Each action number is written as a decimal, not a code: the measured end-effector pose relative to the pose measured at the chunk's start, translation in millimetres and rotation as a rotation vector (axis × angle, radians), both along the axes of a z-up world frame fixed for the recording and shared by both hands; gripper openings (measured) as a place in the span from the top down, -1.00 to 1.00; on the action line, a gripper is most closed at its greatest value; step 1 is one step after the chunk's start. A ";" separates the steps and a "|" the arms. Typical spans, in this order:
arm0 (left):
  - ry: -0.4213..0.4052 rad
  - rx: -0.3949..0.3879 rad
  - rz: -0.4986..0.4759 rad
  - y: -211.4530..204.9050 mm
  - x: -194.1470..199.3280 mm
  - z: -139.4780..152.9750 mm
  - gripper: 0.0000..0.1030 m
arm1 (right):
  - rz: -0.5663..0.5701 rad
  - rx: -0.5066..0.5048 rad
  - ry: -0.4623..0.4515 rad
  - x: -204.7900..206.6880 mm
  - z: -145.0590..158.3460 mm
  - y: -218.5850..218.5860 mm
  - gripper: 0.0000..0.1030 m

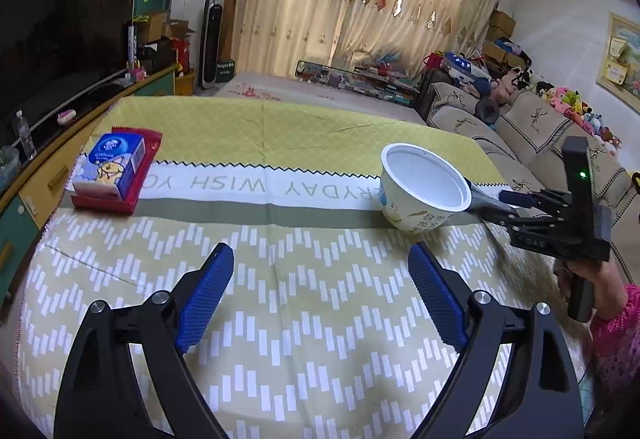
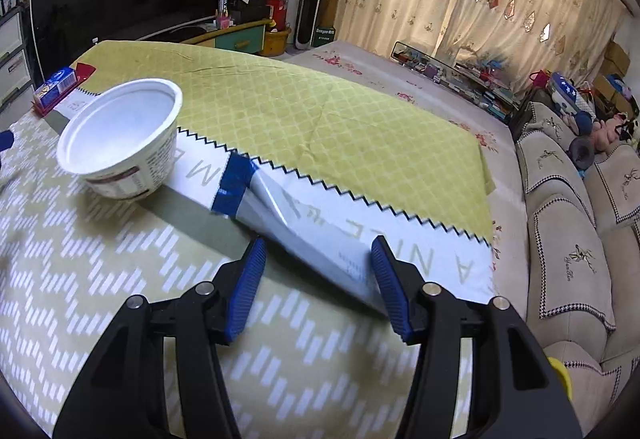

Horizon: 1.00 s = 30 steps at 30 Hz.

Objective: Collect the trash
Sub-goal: 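Reach the right gripper to the blue-capped silver tube and grasp it, then carry the silver tube with the right gripper into the bin and release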

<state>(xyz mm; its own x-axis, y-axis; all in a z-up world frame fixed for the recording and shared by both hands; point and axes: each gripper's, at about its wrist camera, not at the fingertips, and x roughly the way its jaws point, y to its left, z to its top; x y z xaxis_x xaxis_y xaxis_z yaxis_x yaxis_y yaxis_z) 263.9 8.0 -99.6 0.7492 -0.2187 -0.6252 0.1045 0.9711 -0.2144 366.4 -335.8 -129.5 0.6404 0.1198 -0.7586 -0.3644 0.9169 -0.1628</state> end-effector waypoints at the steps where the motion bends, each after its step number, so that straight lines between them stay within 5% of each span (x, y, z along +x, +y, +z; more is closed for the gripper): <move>1: 0.001 0.000 0.000 0.4 1.7 -1.2 -0.70 | 0.002 -0.001 0.000 2.9 -0.4 1.1 -0.02; 7: 0.006 0.002 -0.002 1.5 5.5 -3.7 -0.70 | 0.032 0.039 0.038 23.6 -0.5 -0.8 -0.01; 11: 0.010 0.005 -0.005 0.7 8.9 -4.6 -0.70 | 0.048 0.105 0.095 28.5 1.3 -9.3 0.47; 17: 0.005 0.012 -0.007 -3.2 8.0 -2.4 -0.71 | 0.019 0.245 0.139 9.8 6.3 -23.6 0.83; 22: 0.001 0.012 -0.010 -4.3 7.6 -1.7 -0.71 | -0.034 0.333 0.120 -24.0 14.8 -40.6 0.83; 30: -0.012 0.025 -0.017 -10.5 2.0 2.7 -0.72 | -0.204 0.409 -0.031 -94.3 44.8 -85.4 0.83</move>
